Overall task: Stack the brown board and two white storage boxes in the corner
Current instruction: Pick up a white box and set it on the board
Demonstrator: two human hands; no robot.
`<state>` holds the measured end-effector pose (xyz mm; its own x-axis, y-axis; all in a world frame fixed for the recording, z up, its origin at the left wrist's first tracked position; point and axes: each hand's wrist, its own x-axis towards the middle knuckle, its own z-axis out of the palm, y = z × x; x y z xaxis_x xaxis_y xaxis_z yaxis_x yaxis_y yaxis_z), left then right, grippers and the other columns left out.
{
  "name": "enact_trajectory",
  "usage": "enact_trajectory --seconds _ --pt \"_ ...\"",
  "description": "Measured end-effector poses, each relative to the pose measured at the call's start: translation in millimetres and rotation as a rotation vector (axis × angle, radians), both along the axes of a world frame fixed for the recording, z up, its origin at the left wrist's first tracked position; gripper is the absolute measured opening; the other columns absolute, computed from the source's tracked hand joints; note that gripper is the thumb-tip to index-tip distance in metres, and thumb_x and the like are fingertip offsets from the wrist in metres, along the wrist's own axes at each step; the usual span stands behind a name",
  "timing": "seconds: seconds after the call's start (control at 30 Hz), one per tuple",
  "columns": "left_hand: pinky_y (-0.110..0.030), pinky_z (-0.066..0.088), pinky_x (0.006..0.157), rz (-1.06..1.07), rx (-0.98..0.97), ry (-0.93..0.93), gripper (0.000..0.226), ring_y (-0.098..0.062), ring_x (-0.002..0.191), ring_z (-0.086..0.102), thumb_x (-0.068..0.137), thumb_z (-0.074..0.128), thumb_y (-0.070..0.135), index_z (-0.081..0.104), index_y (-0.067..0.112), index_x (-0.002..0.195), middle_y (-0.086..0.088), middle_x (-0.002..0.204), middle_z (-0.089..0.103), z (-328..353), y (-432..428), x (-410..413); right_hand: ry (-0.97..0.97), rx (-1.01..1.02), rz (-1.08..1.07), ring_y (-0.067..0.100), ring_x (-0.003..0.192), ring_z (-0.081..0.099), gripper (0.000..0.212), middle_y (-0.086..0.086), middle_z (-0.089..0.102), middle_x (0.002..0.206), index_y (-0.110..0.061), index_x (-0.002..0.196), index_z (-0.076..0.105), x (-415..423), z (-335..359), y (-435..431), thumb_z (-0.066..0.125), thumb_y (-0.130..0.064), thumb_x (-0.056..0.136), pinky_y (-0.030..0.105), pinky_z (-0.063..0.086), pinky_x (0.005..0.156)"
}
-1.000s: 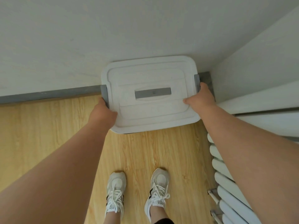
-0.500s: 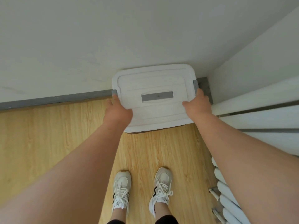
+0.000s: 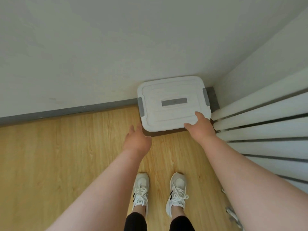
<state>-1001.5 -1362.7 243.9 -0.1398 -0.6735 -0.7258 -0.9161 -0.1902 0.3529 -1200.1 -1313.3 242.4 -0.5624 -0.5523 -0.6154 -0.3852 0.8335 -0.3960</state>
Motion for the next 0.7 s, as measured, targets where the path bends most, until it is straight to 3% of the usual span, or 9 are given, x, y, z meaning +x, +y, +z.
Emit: enact_trajectory --seconds 0.3,0.7 --pt "-0.044 0.041 0.108 0.076 -0.049 -0.004 0.065 -0.028 0.146 0.026 0.100 0.042 0.032 0.011 0.022 0.156 -0.001 0.165 0.002 31 36 35 -0.036 -0.055 0.155 0.027 0.131 0.045 0.068 0.007 0.038 0.150 -0.022 0.153 0.025 56 35 25 0.058 -0.034 0.094 0.028 0.038 0.085" --pt "-0.041 0.027 0.114 0.405 -0.105 -0.008 0.065 -0.029 0.147 0.024 0.098 0.045 0.036 0.019 0.019 0.155 -0.007 0.163 0.013 43 165 144 -0.026 -0.092 0.651 0.025 0.141 0.036 0.068 0.005 0.038 0.154 -0.024 0.150 0.034 188 51 108 0.062 -0.040 0.090 0.040 0.036 0.110"
